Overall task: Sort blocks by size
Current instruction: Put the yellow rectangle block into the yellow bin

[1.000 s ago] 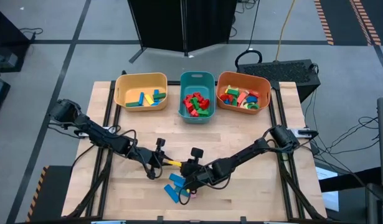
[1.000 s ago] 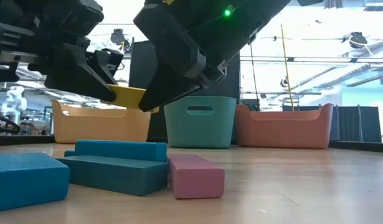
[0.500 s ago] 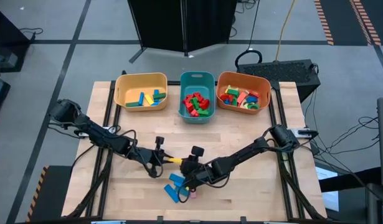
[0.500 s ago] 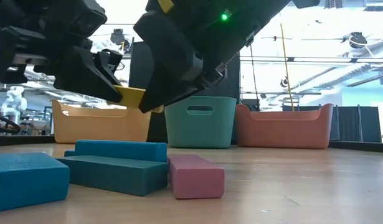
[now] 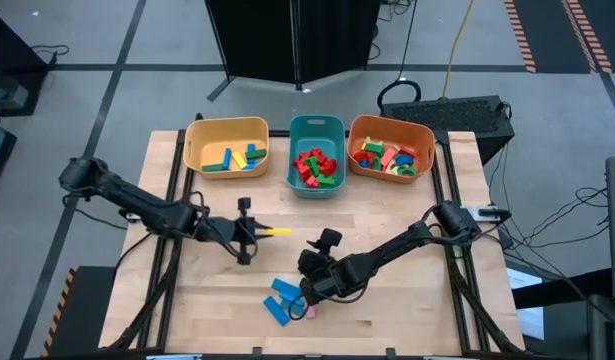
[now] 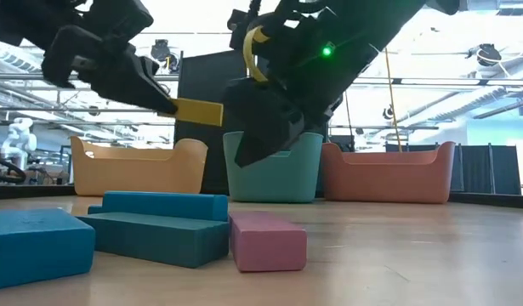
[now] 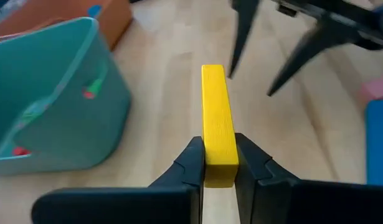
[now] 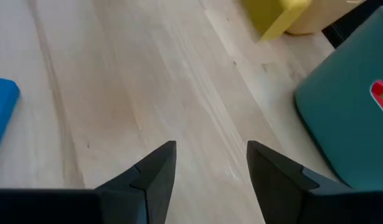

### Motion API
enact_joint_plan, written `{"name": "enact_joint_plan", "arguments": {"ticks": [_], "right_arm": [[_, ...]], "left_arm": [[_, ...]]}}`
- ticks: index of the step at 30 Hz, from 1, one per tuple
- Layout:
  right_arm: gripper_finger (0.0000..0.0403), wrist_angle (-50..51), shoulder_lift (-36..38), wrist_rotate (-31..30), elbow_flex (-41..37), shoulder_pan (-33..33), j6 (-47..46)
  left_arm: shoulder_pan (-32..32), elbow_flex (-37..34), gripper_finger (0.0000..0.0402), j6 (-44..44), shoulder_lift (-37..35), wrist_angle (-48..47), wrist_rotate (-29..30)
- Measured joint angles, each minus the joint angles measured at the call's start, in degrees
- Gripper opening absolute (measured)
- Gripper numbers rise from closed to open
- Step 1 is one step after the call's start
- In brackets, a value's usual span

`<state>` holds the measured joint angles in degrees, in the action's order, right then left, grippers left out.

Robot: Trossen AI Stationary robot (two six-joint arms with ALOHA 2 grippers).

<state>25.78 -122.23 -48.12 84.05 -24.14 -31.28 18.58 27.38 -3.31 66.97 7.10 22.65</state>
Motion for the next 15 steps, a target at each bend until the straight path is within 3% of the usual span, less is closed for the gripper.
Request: {"name": "enact_joint_plan", "arguments": {"ticks": [15], "right_arm": [[0.0185,3.87,0.00,-0.08,0.00,-0.22,-2.15]], "left_arm": [[-14.39,0.00,0.0031,-1.13,-14.41,-12.01,1.43]]}}
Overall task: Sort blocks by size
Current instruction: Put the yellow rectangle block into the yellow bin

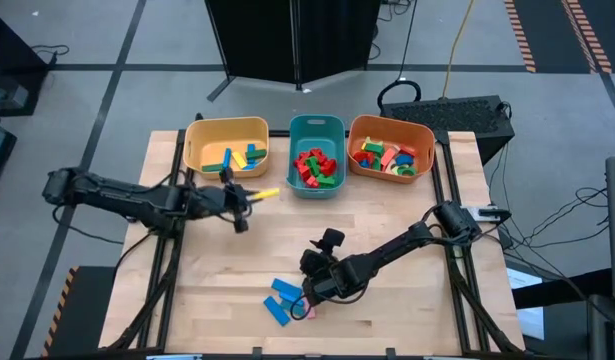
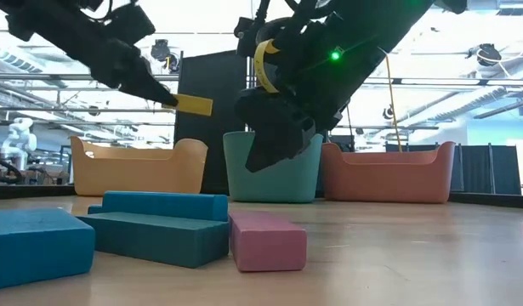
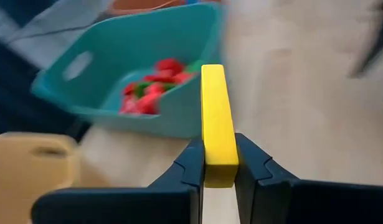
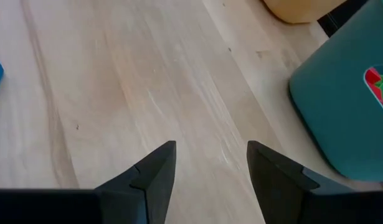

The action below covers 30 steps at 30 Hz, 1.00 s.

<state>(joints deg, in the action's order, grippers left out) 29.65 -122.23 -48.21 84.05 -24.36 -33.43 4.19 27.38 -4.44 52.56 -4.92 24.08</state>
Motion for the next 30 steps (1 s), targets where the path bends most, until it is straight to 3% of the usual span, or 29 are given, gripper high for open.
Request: {"name": "enact_joint_plan", "arguments": {"ticks": [11,16,23,30], "right_arm": [[0.0185,0.74,0.00,0.13,-0.04,0.00,-1.71],[0.0185,0.79,0.00,0.17,-0.04,0.00,-1.73],[0.0185,1.05,0.00,0.24,-0.04,-0.24,-1.75],[0.0185,1.05,0.00,0.31,-0.04,-0.28,-1.75]], "left_arm": [[-14.56,0.00,0.0031,1.09,-0.64,-0.41,2.11],[-21.55,0.00,0.0031,8.42,-0.64,-0.75,9.42],[-31.28,0.00,0.0031,13.38,-0.64,-3.67,6.60],[-37.14,0.00,0.0031,21.29,-0.62,-6.14,6.19]]}}
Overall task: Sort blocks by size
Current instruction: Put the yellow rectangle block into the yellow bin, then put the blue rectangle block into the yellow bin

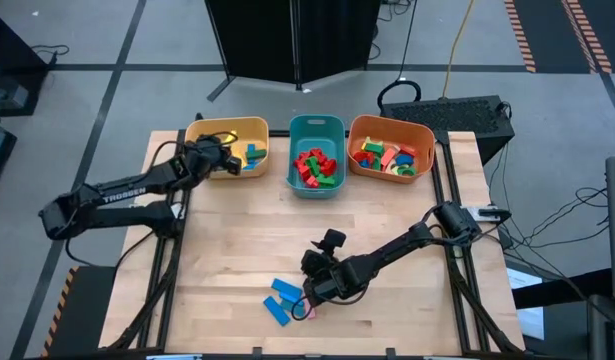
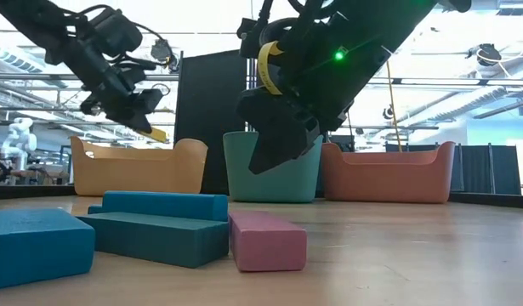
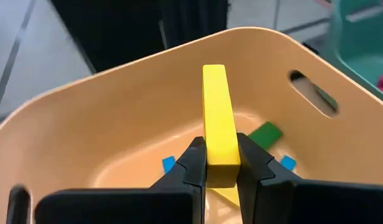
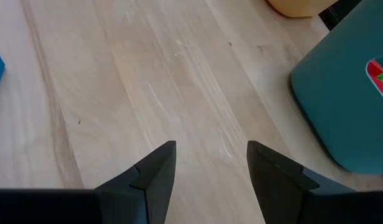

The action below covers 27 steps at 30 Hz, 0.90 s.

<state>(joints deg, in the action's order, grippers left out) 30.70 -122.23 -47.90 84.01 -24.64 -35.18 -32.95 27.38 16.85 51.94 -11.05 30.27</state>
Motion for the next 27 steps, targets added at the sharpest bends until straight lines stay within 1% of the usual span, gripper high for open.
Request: {"name": "enact_joint_plan", "arguments": {"ticks": [3,5,12,15,17,19,22,27], "right_arm": [[0.0185,0.00,0.00,0.05,0.00,0.00,0.00],[0.0185,0.00,0.00,0.26,0.00,-0.09,0.00],[0.0185,-0.34,0.00,0.26,-0.02,-0.48,-0.17],[0.0185,-2.00,0.00,0.65,-0.02,-0.55,-0.02],[0.0185,-4.49,0.00,3.41,-0.02,-0.55,1.76],[0.0185,-7.17,0.00,6.62,-0.02,-0.57,4.20],[0.0185,-11.02,0.00,11.29,-0.02,-0.57,6.48],[0.0185,-15.16,0.00,19.51,-0.02,-0.59,8.41]], "left_arm": [[-1.85,0.00,0.0036,3.94,0.04,-0.51,0.30],[-2.73,0.00,0.0050,5.22,0.04,-1.00,0.43],[-3.50,0.00,0.0131,4.70,0.06,-1.62,0.54],[-3.49,0.00,0.0155,2.52,0.05,-1.59,-0.32],[-3.18,0.00,0.0161,-0.72,0.04,-1.55,-3.05],[-2.41,0.00,0.0162,-3.04,0.04,-1.55,-7.34],[-0.36,0.00,0.0163,-3.76,-0.15,-1.54,-12.63],[5.68,0.00,0.0163,-4.20,-1.20,-1.89,-17.77]]}}
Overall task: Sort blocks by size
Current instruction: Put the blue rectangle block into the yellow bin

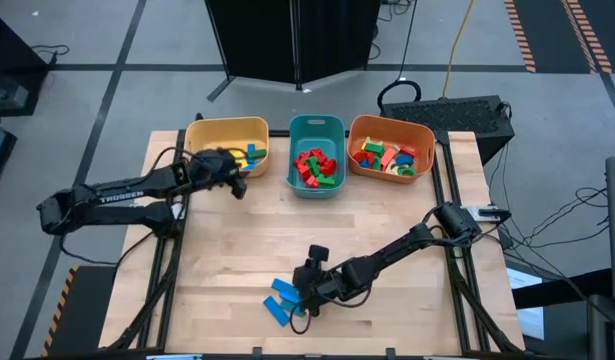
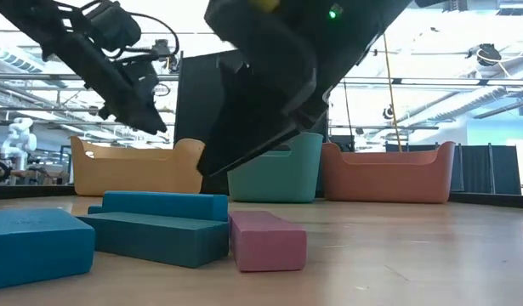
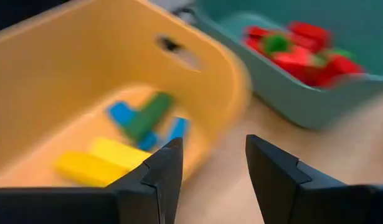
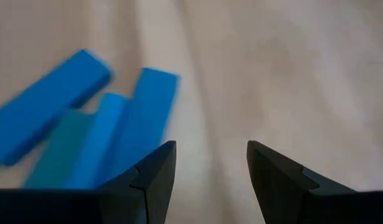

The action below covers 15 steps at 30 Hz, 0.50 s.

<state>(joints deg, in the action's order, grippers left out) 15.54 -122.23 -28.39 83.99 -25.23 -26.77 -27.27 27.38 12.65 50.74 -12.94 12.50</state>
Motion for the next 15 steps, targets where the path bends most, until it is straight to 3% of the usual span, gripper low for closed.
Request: {"name": "enact_joint_plan", "arguments": {"ticks": [5,15], "right_arm": [[0.0185,-0.77,0.00,7.45,0.00,-0.35,0.90],[0.0185,0.62,0.54,12.41,0.00,-4.03,-0.47]], "left_arm": [[8.92,0.00,0.0163,0.40,-0.66,-1.82,-3.47],[31.95,0.00,0.0163,4.66,-0.36,-0.21,-3.28]]}}
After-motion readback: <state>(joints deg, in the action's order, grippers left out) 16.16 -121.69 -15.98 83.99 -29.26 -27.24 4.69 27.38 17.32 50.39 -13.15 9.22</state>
